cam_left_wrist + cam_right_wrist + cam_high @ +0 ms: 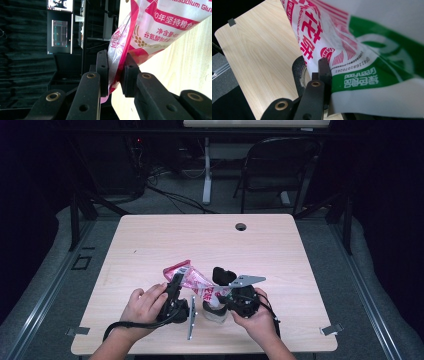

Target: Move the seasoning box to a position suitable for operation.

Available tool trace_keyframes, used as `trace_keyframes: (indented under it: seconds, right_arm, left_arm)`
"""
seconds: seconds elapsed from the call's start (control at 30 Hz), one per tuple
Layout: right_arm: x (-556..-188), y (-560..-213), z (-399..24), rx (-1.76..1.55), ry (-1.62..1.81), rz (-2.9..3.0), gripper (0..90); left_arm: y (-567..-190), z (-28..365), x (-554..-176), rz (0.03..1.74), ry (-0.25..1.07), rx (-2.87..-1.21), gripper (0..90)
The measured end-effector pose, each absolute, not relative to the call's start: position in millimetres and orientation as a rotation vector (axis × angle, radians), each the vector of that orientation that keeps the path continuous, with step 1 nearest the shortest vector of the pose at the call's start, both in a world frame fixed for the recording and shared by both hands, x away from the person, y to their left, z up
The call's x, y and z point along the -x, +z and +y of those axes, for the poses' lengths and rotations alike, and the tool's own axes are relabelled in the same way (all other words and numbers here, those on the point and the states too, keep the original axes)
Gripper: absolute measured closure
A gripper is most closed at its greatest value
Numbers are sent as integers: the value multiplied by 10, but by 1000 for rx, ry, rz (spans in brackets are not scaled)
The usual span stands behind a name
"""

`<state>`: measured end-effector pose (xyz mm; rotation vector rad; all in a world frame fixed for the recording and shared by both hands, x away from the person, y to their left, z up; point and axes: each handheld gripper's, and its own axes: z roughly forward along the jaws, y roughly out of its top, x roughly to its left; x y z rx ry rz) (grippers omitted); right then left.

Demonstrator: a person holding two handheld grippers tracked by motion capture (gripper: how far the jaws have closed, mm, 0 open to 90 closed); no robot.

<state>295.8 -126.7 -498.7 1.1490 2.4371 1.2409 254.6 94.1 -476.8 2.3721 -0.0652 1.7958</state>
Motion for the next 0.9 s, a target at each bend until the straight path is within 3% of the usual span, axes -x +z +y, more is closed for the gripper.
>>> trace_keyframes:
  seconds: [0.9]
  right_arm:
    - [-2948,-5002,-1290,-1163,1256,2406,900]
  left_arm:
    - [-4690,868,-2488,-107,1811,-2361,798]
